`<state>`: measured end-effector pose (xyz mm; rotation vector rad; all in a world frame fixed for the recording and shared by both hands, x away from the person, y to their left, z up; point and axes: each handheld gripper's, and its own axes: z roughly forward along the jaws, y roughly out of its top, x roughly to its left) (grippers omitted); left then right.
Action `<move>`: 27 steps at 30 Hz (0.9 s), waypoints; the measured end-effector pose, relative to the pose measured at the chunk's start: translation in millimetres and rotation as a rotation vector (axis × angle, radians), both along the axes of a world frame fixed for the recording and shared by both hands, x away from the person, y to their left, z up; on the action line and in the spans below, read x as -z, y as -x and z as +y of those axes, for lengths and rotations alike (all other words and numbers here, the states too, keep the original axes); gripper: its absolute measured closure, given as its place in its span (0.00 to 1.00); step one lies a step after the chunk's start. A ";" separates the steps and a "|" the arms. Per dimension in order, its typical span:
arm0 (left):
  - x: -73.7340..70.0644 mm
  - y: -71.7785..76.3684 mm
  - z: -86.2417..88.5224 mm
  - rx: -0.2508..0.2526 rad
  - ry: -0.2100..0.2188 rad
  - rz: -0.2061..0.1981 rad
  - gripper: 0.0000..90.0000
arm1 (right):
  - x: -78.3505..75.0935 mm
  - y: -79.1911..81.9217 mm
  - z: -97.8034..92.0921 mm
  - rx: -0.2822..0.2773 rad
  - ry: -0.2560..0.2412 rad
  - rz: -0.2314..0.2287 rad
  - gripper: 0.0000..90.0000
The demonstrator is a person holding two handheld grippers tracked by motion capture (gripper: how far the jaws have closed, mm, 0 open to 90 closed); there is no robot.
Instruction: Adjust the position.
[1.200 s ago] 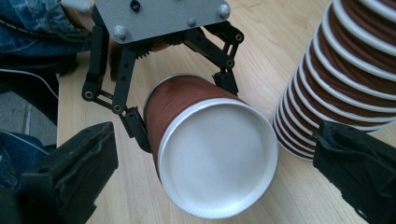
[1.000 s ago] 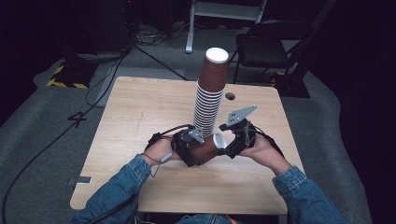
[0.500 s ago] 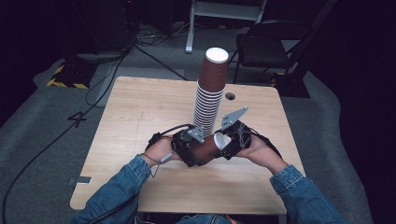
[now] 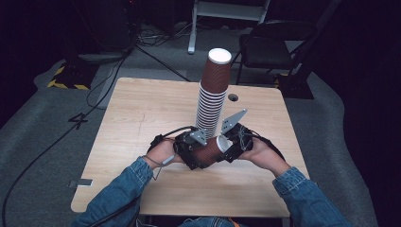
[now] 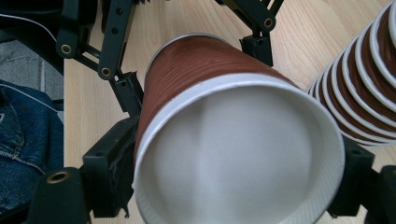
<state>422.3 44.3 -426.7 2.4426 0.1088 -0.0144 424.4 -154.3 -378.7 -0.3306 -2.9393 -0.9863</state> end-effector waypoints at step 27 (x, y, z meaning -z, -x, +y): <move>-10.1 -8.6 19.1 -0.090 0.214 0.009 0.00 | -18.9 6.9 -26.6 0.052 -0.044 -0.075 0.23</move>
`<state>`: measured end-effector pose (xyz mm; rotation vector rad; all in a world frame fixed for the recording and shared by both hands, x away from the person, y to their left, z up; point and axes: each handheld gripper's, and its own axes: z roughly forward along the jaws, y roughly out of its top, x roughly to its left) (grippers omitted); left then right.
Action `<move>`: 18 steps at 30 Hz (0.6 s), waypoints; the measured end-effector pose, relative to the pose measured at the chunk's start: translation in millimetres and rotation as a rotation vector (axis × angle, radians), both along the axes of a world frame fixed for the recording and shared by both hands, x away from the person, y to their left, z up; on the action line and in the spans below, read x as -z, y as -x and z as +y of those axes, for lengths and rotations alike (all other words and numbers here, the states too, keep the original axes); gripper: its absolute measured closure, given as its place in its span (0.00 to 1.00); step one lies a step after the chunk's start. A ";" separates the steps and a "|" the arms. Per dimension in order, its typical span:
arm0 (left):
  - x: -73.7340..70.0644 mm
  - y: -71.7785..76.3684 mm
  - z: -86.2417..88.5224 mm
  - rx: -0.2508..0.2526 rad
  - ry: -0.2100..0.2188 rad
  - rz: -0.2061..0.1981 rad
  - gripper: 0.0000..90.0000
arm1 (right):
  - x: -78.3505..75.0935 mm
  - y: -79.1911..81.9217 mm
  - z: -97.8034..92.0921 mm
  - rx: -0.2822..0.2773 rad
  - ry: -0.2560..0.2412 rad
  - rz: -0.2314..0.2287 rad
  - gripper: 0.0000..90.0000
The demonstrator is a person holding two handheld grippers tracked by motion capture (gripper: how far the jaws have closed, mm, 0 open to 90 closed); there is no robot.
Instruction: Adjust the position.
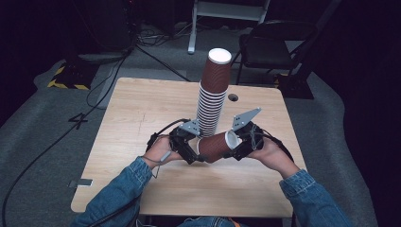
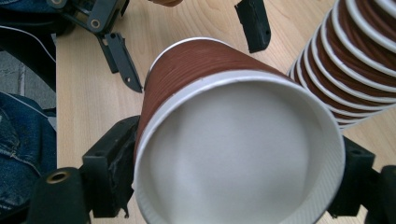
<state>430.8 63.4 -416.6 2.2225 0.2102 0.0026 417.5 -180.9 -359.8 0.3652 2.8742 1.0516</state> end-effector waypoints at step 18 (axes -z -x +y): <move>-0.1 -2.1 3.3 -0.014 0.016 0.008 0.00 | -14.7 13.6 -36.8 0.083 -0.099 -0.048 0.23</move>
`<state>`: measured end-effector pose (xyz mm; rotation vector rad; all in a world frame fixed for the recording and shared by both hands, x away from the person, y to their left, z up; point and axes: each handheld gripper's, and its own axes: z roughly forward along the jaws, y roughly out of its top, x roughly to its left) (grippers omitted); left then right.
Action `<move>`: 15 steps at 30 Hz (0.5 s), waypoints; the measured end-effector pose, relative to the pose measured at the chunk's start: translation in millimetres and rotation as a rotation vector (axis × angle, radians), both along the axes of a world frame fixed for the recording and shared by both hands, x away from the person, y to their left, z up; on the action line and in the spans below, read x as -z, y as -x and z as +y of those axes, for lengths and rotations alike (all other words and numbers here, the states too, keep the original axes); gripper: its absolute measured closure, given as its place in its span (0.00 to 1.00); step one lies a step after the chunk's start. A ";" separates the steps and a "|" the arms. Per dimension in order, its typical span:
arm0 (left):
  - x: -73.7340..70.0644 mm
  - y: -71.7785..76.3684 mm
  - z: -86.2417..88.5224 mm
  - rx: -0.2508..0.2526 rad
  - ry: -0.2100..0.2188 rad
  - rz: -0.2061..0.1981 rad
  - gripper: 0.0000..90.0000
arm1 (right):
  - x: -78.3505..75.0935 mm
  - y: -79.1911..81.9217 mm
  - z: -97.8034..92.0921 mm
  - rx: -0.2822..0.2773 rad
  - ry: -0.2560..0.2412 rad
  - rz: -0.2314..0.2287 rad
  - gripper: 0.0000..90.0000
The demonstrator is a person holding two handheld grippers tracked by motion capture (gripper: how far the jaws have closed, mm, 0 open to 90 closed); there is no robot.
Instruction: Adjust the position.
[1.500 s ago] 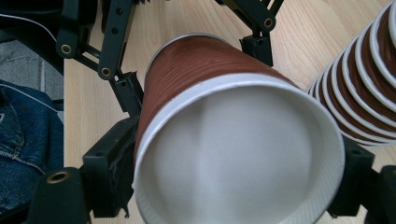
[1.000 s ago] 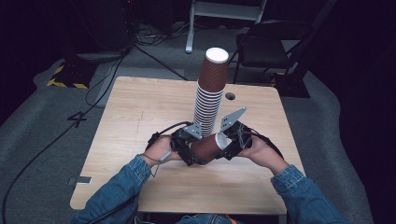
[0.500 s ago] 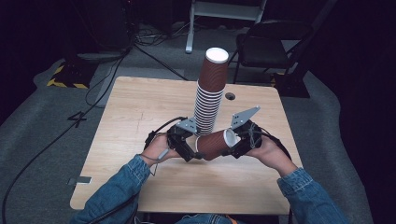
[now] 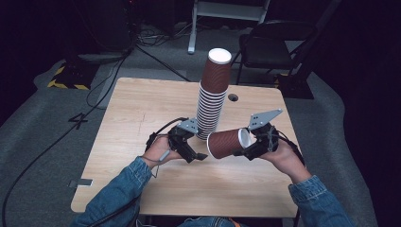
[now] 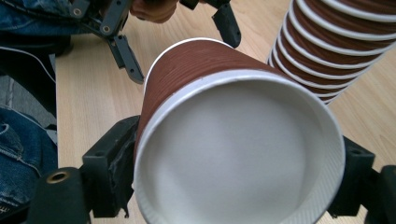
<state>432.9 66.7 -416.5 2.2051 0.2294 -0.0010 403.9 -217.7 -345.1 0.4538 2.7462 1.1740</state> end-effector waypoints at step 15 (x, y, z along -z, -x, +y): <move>0.9 0.9 -4.7 -0.002 0.092 0.031 0.03 | -0.2 13.7 -29.4 0.101 -0.157 -0.073 0.23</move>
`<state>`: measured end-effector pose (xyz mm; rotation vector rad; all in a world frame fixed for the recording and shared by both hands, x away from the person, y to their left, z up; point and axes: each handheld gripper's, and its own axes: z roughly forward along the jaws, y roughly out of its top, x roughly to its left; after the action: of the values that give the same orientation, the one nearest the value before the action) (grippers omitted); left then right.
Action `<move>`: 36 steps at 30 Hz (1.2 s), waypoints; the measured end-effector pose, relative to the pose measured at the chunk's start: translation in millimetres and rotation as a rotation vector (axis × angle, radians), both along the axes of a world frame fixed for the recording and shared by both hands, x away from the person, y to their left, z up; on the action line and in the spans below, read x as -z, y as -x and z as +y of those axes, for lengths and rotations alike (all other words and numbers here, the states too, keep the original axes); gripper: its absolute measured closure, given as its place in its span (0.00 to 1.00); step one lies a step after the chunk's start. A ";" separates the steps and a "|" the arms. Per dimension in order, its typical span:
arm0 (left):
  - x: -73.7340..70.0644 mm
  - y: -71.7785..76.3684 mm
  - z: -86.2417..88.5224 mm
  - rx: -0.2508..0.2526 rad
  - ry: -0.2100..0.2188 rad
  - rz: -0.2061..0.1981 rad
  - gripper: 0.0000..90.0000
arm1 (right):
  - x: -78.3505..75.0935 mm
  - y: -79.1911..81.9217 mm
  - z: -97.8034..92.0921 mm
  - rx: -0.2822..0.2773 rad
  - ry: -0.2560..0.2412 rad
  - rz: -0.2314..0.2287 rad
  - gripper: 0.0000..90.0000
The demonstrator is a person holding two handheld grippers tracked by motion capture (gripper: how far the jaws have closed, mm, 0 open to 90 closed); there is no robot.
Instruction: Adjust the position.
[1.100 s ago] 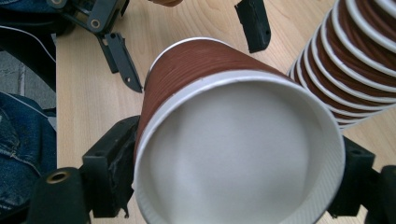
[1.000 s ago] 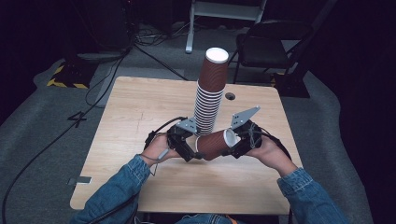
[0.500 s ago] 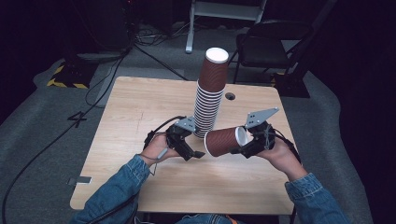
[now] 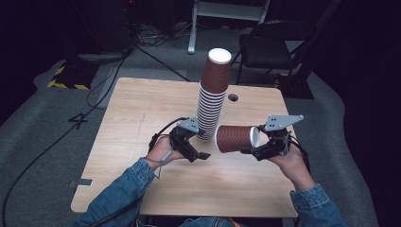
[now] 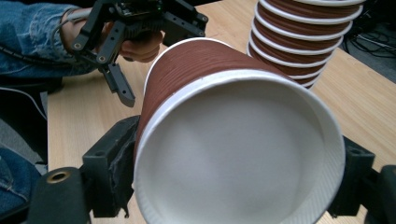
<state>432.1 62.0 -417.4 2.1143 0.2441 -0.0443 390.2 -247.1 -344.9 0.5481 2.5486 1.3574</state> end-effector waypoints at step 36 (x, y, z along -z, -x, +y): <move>-3.2 13.0 -14.5 0.217 0.108 -0.011 0.63 | 39.8 6.9 12.7 0.038 -0.111 0.013 0.23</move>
<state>419.1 47.6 -414.2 2.0243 0.0050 -0.1701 383.3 -234.4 -384.7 0.6230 2.4708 1.4937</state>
